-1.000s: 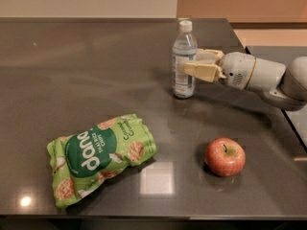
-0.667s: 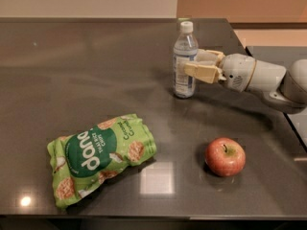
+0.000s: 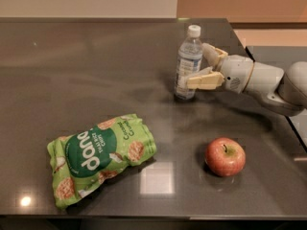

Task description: Place blue plastic bottle upright

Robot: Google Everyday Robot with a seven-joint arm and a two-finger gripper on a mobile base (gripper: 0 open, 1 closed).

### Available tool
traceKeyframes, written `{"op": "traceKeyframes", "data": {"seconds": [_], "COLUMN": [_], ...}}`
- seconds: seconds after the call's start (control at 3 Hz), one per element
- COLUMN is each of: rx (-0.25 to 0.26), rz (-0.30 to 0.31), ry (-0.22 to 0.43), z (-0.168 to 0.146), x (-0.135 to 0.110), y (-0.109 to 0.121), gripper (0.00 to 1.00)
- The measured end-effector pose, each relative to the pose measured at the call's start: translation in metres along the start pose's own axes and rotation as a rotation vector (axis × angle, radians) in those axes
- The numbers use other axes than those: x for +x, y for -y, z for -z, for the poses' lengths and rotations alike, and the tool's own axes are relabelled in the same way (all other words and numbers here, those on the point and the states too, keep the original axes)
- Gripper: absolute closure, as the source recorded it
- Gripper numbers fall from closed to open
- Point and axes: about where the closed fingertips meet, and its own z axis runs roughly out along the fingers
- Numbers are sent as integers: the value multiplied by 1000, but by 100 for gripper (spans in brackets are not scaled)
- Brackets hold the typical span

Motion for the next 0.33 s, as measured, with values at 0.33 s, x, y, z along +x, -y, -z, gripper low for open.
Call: {"op": "traceKeyframes", "data": {"seconds": [0.33], "rx": [0], "rz": [0], "ry": [0], "z": [0], "x": [0], "y": [0], "gripper": [0]}}
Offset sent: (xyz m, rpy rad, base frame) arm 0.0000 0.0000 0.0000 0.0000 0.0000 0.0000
